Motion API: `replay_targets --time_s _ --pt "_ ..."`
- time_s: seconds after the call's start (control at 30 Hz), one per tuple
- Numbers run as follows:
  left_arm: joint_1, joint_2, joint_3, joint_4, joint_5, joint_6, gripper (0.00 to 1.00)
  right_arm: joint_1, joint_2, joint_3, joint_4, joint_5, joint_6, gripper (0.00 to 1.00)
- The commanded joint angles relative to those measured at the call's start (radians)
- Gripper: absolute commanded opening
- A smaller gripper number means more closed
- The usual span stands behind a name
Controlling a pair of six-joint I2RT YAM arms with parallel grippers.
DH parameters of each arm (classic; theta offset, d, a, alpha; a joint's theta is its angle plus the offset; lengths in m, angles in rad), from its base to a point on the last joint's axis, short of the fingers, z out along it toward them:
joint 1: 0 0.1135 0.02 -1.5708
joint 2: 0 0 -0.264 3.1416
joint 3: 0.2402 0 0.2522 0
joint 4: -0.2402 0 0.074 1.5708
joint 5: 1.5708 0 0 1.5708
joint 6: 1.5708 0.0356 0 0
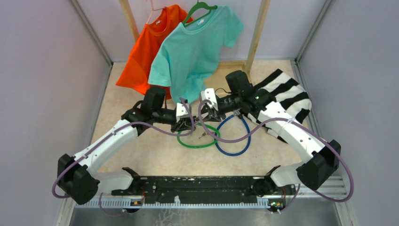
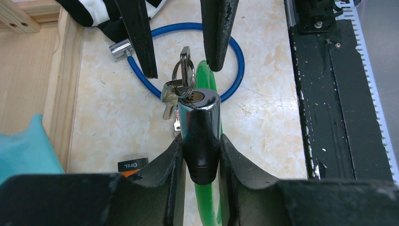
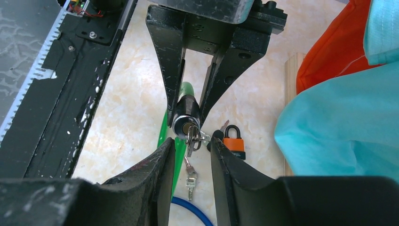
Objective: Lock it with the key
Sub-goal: Lock the lock.
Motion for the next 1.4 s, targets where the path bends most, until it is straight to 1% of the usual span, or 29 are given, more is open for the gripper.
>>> replay_targets --time_s 0.0,0.1,0.3,0.5,0.63,0.73,0.9,1.0,1.37 --pt "-0.008 0.007 -0.005 -0.041 0.019 0.009 0.00 0.006 -0.027 0.064 0.021 -0.042 0.013 0.34" --pt "-0.008 0.008 -0.007 -0.041 0.019 0.009 0.00 0.012 -0.024 0.068 0.017 -0.040 0.014 0.32" --pt "-0.008 0.008 -0.007 -0.041 0.019 0.009 0.00 0.017 -0.011 0.065 0.020 -0.031 0.014 0.24" --pt "-0.008 0.008 -0.008 -0.041 0.020 0.010 0.00 0.026 -0.002 0.068 0.026 -0.031 0.020 0.12" --pt "-0.008 0.007 -0.007 -0.041 0.021 0.009 0.00 0.027 0.000 0.061 0.031 -0.018 0.020 0.07" --pt "-0.008 0.007 -0.006 -0.041 0.023 0.010 0.00 0.029 -0.001 0.055 0.024 0.003 -0.010 0.01" --pt "-0.008 0.006 -0.008 -0.041 0.027 0.011 0.00 0.029 -0.005 0.070 -0.017 0.036 -0.099 0.00" --pt "-0.008 0.003 -0.013 -0.041 0.024 0.011 0.00 0.029 -0.005 0.081 -0.037 0.047 -0.125 0.00" --pt "-0.008 -0.010 -0.021 -0.059 0.009 0.026 0.00 0.029 -0.017 0.114 -0.065 0.105 -0.115 0.00"
